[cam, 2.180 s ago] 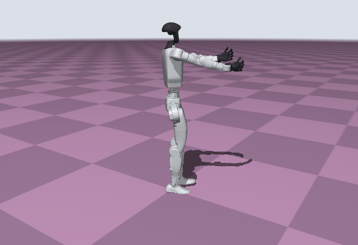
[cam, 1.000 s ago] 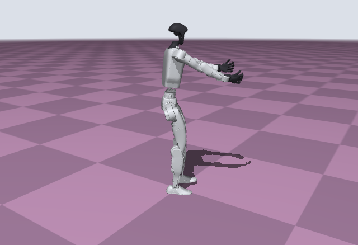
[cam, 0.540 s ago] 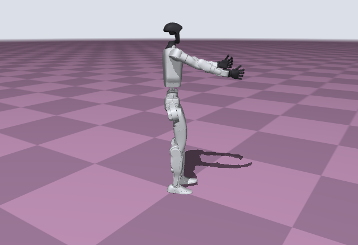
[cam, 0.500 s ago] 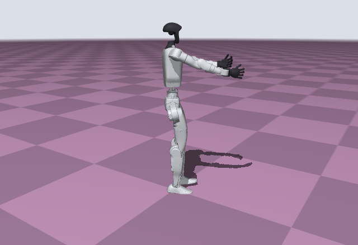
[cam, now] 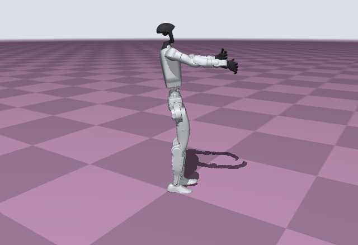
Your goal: Dance
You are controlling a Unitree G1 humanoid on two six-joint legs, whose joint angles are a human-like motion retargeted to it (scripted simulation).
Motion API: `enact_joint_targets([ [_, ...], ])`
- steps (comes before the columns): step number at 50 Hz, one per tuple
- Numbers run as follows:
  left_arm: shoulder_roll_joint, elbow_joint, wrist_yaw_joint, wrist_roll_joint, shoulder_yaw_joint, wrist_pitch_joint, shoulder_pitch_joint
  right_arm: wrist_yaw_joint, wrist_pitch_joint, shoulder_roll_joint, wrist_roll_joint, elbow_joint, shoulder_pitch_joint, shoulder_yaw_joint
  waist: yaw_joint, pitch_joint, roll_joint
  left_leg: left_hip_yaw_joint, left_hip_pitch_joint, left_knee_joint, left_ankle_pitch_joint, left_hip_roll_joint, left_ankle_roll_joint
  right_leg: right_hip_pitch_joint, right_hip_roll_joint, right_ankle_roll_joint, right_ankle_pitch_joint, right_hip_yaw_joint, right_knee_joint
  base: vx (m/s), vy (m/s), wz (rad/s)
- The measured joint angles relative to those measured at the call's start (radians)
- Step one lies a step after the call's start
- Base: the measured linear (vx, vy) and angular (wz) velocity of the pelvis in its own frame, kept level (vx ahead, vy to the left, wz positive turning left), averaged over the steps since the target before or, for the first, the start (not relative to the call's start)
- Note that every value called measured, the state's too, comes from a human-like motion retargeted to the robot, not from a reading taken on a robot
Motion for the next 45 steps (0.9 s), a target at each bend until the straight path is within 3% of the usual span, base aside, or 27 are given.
enact_joint_targets([
  [5,-0.030,-0.053,0.004,-0.039,-0.034,-0.028,0.087,0.108,0.053,-0.130,-0.181,-0.142,0.017,0.044,-0.013,0.002,-0.005,-0.010,0.007,0.002,-0.001,-0.003,0.004,0.009,-0.003,0.004,-0.005,-0.011,0.000,0.11,-0.02,0.12],
  [10,-0.065,-0.100,-0.014,-0.113,-0.096,-0.011,0.241,0.141,0.036,-0.307,-0.442,-0.334,0.057,0.069,-0.024,0.006,-0.009,-0.018,0.003,0.004,0.000,-0.003,0.000,0.011,-0.003,0.003,-0.012,-0.028,0.001,0.07,-0.06,0.16],
  [15,-0.091,-0.113,0.000,-0.217,-0.098,0.026,0.428,0.142,-0.073,-0.486,-0.757,-0.545,0.134,0.022,-0.044,0.008,-0.008,-0.029,-0.007,0.015,-0.001,-0.004,-0.005,0.013,-0.005,0.001,-0.019,-0.033,0.000,0.01,-0.01,0.02],
  [18,-0.103,-0.066,0.014,-0.254,-0.048,0.049,0.511,0.040,-0.155,-0.581,-0.910,-0.638,0.208,-0.054,-0.057,0.007,-0.001,-0.031,-0.016,0.020,-0.004,-0.002,-0.014,0.011,-0.003,-0.004,-0.021,-0.039,-0.003,0.00,0.00,0.00],
  [25,-0.044,0.130,0.082,-0.280,0.128,0.052,0.634,-0.323,-0.243,-0.702,-1.188,-0.742,0.458,-0.328,-0.104,-0.015,0.021,0.021,-0.056,0.053,-0.097,0.026,-0.083,-0.008,0.007,-0.020,-0.025,-0.061,-0.012,0.00,0.00,0.00],
  [33,0.130,0.320,0.238,-0.275,0.289,0.025,0.741,-1.066,-0.187,-0.594,-1.313,-0.639,0.780,-0.728,-0.126,-0.031,-0.016,0.206,-0.105,0.171,-0.172,0.059,0.005,-0.041,-0.036,-0.005,-0.032,-0.063,-0.001,0.00,-0.01,0.02],
  [35,0.174,0.324,0.288,-0.267,0.317,0.004,0.779,-1.289,-0.143,-0.538,-1.287,-0.553,0.792,-0.784,-0.122,-0.034,-0.016,0.232,-0.124,0.203,-0.120,0.077,0.003,-0.051,-0.039,0.005,-0.034,-0.055,0.006,0.00,0.00,0.00],
  [38,0.250,0.317,0.347,-0.234,0.377,-0.035,0.846,-1.586,-0.110,-0.435,-1.165,-0.412,0.759,-0.858,-0.115,-0.029,-0.014,0.173,-0.162,0.283,-0.135,0.073,-0.029,-0.046,-0.049,0.037,-0.030,-0.032,0.007,0.05,0.06,-0.23],
  [45,0.489,0.290,0.512,-0.113,0.495,-0.113,0.973,-2.049,-0.162,-0.150,-0.829,-0.180,0.736,-1.146,-0.042,-0.002,-0.004,-0.157,-0.197,0.362,-0.119,-0.015,-0.078,-0.040,-0.087,0.068,-0.021,0.020,0.025,0.06,0.11,-0.28],
])
